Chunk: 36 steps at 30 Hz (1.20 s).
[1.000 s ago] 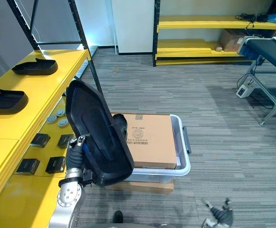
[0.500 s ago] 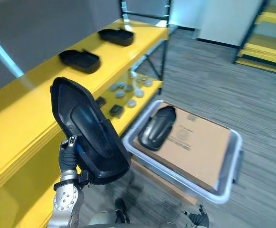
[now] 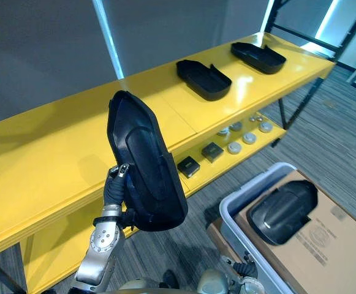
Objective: Walk over and take plastic housings, then place them on the shelf
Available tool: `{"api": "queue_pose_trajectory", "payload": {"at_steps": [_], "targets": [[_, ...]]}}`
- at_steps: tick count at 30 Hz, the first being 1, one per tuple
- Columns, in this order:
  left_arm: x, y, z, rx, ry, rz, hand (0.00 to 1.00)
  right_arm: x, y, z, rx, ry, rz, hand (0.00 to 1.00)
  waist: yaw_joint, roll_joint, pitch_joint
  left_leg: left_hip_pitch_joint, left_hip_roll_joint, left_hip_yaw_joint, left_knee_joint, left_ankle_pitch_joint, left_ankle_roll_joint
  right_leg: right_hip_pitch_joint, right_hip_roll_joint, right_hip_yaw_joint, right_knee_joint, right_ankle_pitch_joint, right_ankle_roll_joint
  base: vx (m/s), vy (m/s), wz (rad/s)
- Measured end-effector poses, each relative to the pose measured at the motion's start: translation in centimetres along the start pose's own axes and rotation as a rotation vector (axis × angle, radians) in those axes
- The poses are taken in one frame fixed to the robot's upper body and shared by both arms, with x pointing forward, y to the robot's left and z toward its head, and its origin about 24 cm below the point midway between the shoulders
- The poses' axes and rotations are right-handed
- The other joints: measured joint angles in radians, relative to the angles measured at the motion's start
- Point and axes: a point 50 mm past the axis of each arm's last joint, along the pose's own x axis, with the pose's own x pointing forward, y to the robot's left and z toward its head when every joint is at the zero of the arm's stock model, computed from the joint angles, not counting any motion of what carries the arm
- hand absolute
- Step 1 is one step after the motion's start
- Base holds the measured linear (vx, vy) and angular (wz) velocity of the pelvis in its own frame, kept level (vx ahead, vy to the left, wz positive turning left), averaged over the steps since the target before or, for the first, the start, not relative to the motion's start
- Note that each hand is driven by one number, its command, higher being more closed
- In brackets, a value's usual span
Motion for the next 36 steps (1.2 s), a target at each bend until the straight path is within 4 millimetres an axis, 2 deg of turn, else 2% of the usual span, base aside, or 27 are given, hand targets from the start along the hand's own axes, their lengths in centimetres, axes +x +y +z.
{"api": "queue_pose_trajectory", "payload": {"at_steps": [1,2,3,5,8,9,12,15,19,24,30,36], "targets": [[0.0,0.1,0.0,0.001,0.000,0.002,1.00,-0.2,0.3,-0.3,0.003,0.007,0.006,0.00,0.007,-0.015,-0.001,0.008,-0.007,0.000,-0.001,-0.007,-0.008,0.002,-0.009,0.000,-0.008,0.050,-0.002,0.20,-0.155,0.76],[-0.2,-0.1,-0.2,-0.008,0.014,0.006,1.00,-0.2,0.0,-0.4,-0.004,0.008,0.003,0.00,0.017,-0.006,-0.006,0.011,0.007,-0.008,-0.002,-0.017,-0.026,0.020,-0.005,-0.012,-0.014,0.049,0.013,0.12,-0.138,0.26],[-0.6,0.0,-0.4,-0.017,0.026,0.015,1.00,-0.3,-0.2,-0.1,-0.014,-0.010,-0.001,0.00,0.031,0.012,-0.018,0.009,0.037,-0.007,0.000,-0.033,-0.052,0.039,0.022,-0.018,-0.062,0.061,0.001,0.11,-0.129,0.01],[-0.8,-0.2,-0.7,-0.029,0.041,0.018,1.00,-0.5,-0.5,0.0,-0.042,-0.026,-0.003,0.00,0.045,0.028,-0.027,0.010,0.080,0.007,-0.001,-0.045,-0.078,0.067,0.060,-0.022,-0.132,0.096,-0.020,0.11,-0.118,-0.25],[-0.7,-0.3,-0.6,-0.037,0.038,0.014,1.00,-0.8,-0.2,-0.5,-0.072,-0.021,0.012,0.00,0.032,0.016,-0.036,0.036,0.116,0.043,-0.024,-0.023,-0.139,0.110,0.082,-0.049,-0.199,0.120,-0.047,0.15,-0.148,0.05],[-0.7,-0.4,-0.6,-0.038,0.039,0.014,1.00,-0.8,-0.2,-0.5,-0.077,-0.021,0.012,0.00,0.032,0.014,-0.037,0.045,0.118,0.045,-0.035,-0.017,-0.147,0.117,0.085,-0.049,-0.208,0.123,-0.050,0.13,-0.111,0.07],[-0.6,-0.4,-1.4,-0.028,0.076,0.042,1.00,-0.9,-0.4,-0.9,-0.097,-0.011,0.010,0.00,0.029,0.024,-0.058,0.078,0.130,0.046,-0.089,0.009,-0.137,0.172,0.107,-0.056,-0.303,0.163,-0.058,0.09,-0.067,-0.01],[0.4,0.3,-1.9,-0.005,0.094,0.091,1.00,-0.9,-0.4,-0.8,-0.121,-0.016,0.018,0.00,0.017,0.026,-0.062,0.097,0.132,0.045,-0.125,0.034,-0.134,0.212,0.114,-0.062,-0.379,0.205,-0.061,0.01,-0.013,0.05],[3.2,1.5,-1.7,0.026,0.086,0.194,1.00,-0.8,-0.6,-0.7,-0.159,-0.023,0.024,0.00,0.012,0.030,-0.071,0.095,0.128,0.043,-0.163,0.066,-0.130,0.231,0.118,-0.062,-0.458,0.261,-0.065,-0.07,-0.016,0.00],[7.1,4.2,-1.2,0.095,0.082,0.320,1.00,-0.5,-0.3,-0.6,-0.188,-0.023,0.048,0.00,-0.021,0.029,-0.073,0.094,0.122,0.045,-0.217,0.112,-0.135,0.231,0.121,-0.055,-0.529,0.316,-0.070,-0.14,-0.045,-0.04],[10.6,5.6,0.3,0.120,0.072,0.370,1.00,-0.5,0.2,-0.4,-0.234,-0.028,0.094,0.00,-0.063,0.023,-0.069,0.095,0.121,0.053,-0.273,0.138,-0.157,0.223,0.124,-0.055,-0.555,0.333,-0.072,-0.10,-0.031,-0.03],[13.1,6.6,0.4,0.168,0.142,0.387,1.00,-0.4,0.5,-0.2,-0.251,-0.037,0.118,0.00,-0.069,0.022,-0.067,0.090,0.122,0.056,-0.297,0.143,-0.165,0.200,0.129,-0.055,-0.554,0.338,-0.066,-0.02,0.000,-0.08]]}}
